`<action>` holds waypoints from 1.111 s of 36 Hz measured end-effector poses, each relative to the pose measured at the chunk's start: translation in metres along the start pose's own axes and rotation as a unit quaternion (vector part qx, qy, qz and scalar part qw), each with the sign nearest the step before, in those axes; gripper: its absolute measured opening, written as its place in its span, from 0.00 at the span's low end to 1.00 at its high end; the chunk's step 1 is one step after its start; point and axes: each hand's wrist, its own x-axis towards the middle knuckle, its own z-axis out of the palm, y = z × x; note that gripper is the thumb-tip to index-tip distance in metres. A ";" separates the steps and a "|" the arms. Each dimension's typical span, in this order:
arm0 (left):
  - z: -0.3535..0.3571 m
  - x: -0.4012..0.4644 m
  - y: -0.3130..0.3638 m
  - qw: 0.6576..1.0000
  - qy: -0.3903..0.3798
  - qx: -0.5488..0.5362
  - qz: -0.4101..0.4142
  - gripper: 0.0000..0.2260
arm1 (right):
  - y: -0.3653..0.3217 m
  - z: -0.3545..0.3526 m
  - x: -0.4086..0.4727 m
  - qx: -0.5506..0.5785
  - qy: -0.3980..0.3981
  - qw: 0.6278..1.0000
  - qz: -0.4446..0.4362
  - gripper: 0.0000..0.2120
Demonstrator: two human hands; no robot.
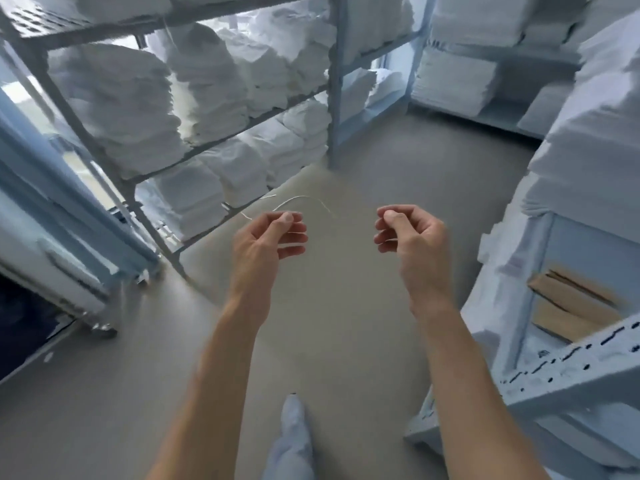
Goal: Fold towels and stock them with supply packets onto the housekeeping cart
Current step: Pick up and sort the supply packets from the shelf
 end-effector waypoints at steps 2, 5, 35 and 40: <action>0.018 0.040 -0.009 0.999 -0.043 0.000 -0.020 0.10 | 0.005 -0.001 0.030 -0.010 0.053 0.999 0.007 0.10; 0.050 0.099 -0.016 0.993 -0.105 -0.014 -0.044 0.10 | 0.008 -0.003 0.074 -0.029 0.109 0.993 0.017 0.09; 0.450 0.308 -0.127 0.860 -0.467 0.047 -0.200 0.07 | 0.076 -0.198 0.358 -0.009 0.456 0.887 0.075 0.07; 0.506 0.304 -0.155 0.814 -0.514 0.047 -0.265 0.07 | 0.083 -0.233 0.384 -0.007 0.500 0.862 0.085 0.07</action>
